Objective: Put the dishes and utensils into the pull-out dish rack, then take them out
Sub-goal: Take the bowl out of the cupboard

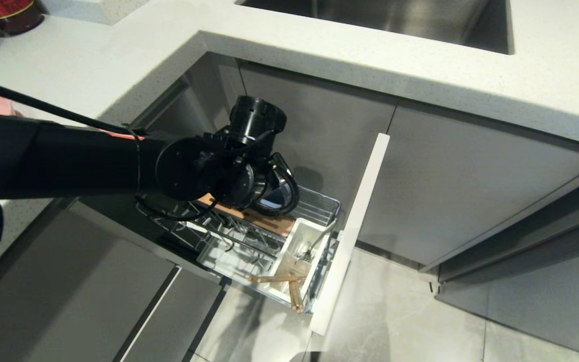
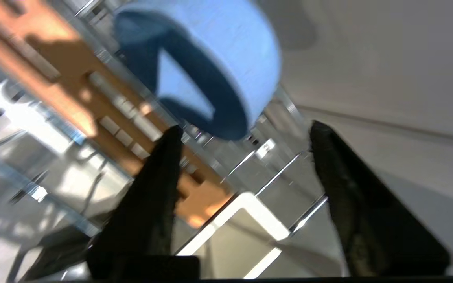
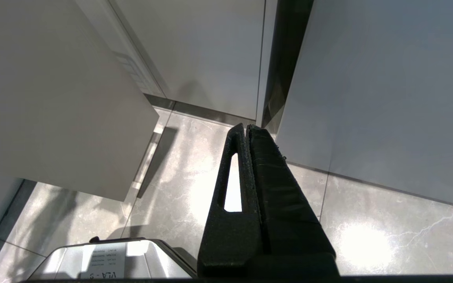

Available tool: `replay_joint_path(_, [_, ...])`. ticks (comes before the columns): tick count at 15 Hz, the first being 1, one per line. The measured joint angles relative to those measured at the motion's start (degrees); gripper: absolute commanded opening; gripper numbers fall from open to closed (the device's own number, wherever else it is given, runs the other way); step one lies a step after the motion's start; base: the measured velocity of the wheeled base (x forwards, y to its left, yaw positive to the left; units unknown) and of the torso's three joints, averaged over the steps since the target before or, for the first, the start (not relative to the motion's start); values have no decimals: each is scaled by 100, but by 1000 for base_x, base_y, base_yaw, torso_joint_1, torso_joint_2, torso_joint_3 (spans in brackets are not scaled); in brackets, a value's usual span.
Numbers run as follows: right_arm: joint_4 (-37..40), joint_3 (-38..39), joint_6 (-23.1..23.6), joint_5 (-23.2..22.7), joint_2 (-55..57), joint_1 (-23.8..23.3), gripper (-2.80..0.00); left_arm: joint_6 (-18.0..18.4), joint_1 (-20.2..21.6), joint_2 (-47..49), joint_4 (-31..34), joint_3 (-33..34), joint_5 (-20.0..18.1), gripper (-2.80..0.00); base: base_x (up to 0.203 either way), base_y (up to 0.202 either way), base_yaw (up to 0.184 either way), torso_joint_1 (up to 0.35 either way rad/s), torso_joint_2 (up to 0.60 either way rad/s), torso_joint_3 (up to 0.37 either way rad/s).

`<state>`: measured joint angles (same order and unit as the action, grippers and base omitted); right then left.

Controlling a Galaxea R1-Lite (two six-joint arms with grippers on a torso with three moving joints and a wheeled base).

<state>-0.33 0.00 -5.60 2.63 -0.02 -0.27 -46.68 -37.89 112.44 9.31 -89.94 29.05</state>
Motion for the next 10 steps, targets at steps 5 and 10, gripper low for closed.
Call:
replay_joint_path(5, [0, 0, 0, 0, 0, 0, -280, 289, 84, 310, -753, 28, 0, 0, 0, 0, 0, 0, 0, 0])
replay_joint_path(10, [2, 0, 0, 0, 0, 0, -280, 697, 252, 499, -1394, 102, 5, 0, 0, 0, 0, 0, 0, 0])
